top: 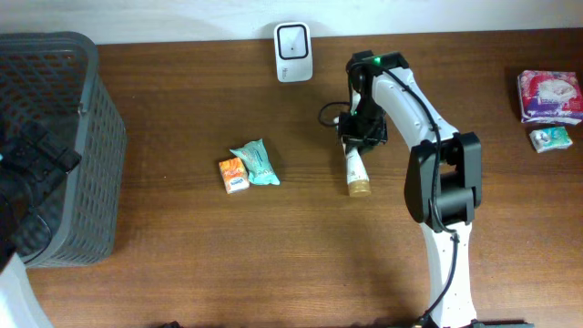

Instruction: Scan the item barcode

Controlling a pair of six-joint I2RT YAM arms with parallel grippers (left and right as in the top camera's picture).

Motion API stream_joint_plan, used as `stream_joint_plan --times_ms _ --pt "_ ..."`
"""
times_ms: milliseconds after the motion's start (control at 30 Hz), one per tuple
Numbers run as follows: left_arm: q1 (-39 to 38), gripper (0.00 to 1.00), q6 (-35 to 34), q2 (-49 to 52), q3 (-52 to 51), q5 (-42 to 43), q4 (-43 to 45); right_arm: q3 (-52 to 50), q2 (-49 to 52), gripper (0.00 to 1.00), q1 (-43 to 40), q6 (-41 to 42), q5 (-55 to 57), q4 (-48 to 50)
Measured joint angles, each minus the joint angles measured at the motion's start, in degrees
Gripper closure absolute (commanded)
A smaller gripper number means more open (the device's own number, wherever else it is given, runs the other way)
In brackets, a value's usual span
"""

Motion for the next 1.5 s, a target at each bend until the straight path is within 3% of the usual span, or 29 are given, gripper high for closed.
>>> stream_joint_plan --times_ms 133,300,500,633,800,867,1033,1100,1333,1500 --pt "0.0 0.01 0.0 0.0 0.0 0.0 0.0 -0.1 0.0 0.96 0.2 -0.1 0.0 -0.2" --pt "0.0 0.01 0.0 0.0 0.0 0.0 0.0 5.4 0.0 0.96 0.3 -0.1 0.7 -7.8" --pt "0.0 0.01 0.0 0.0 0.0 0.0 0.0 11.5 0.0 0.95 1.2 1.6 10.8 -12.5" --pt "0.0 0.01 0.0 0.0 0.0 0.0 0.0 10.2 0.0 0.91 4.0 4.2 19.1 -10.4" --pt "0.0 0.01 0.0 0.0 0.0 0.0 0.0 5.7 0.0 0.91 8.8 5.0 19.8 -4.9" --pt "0.0 0.01 0.0 0.0 0.0 0.0 0.0 3.2 0.0 0.67 10.7 5.0 19.8 -1.8" --pt "0.0 0.01 0.0 0.0 0.0 0.0 0.0 -0.2 0.0 0.27 13.9 4.8 22.2 -0.2" --pt "0.0 0.01 0.0 0.0 0.0 0.0 0.0 0.0 0.0 0.02 14.4 4.8 22.7 -1.5" --pt "0.0 0.01 0.0 0.0 0.0 0.0 0.0 8.1 0.0 0.01 10.9 4.4 22.6 -8.3" --pt "0.0 0.01 0.0 0.0 0.0 0.0 0.0 8.3 -0.1 0.01 3.8 -5.5 9.0 -7.8"
